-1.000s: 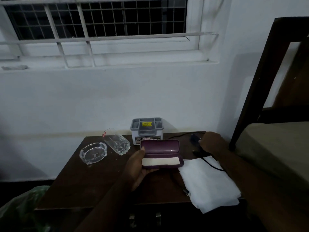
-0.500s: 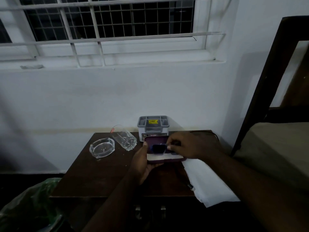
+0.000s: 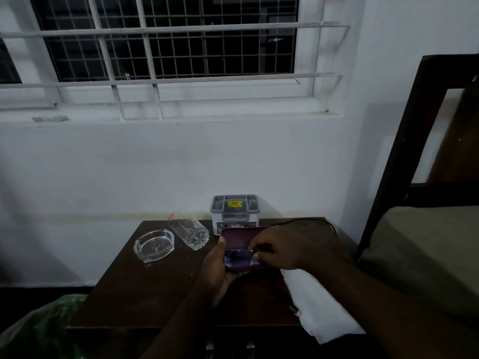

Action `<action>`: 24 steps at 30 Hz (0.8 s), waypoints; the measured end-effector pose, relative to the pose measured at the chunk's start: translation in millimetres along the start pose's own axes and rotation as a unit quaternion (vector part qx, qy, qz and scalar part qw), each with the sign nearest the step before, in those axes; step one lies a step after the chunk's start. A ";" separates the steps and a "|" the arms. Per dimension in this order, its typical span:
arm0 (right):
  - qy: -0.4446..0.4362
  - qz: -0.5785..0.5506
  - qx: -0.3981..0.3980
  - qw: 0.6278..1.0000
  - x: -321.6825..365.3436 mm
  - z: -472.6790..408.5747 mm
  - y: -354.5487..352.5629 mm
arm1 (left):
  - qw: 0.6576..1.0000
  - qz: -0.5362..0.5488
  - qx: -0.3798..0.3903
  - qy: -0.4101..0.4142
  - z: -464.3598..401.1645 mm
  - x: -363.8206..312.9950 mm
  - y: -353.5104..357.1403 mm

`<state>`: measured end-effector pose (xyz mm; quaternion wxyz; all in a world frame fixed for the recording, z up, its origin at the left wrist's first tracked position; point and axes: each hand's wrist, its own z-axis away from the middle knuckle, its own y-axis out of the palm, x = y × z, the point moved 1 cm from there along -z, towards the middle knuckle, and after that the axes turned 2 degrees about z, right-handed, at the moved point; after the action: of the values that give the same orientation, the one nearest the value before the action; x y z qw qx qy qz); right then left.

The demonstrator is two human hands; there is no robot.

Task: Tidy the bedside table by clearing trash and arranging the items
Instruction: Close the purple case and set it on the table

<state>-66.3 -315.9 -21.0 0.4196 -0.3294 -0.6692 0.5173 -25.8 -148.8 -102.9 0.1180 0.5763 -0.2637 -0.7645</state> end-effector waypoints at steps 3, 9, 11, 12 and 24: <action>-0.020 -0.012 0.000 1.000 -8.5 -6.6 11.0 | 1.000 -0.003 0.016 0.014 0.1 0.0 -1.1; 0.206 -0.118 -0.144 0.961 -21.2 0.3 6.6 | 0.997 0.008 0.060 0.037 6.0 -3.9 -1.6; 0.289 -0.280 -0.106 0.909 -24.0 2.2 5.4 | 0.997 0.016 0.067 0.038 6.1 -4.7 -1.6; 0.308 -0.373 -0.084 0.871 -24.8 3.6 6.4 | 0.997 0.019 0.067 0.039 5.2 -4.3 -2.1; 0.324 -0.557 -0.042 0.764 -31.5 3.9 20.2 | 0.999 0.023 0.050 -0.003 0.9 -3.1 -8.2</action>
<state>-56.1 -340.1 -48.0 0.8111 -0.0643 -0.5807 0.0267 -24.7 -140.3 -104.6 0.1058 0.5734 -0.3146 -0.7491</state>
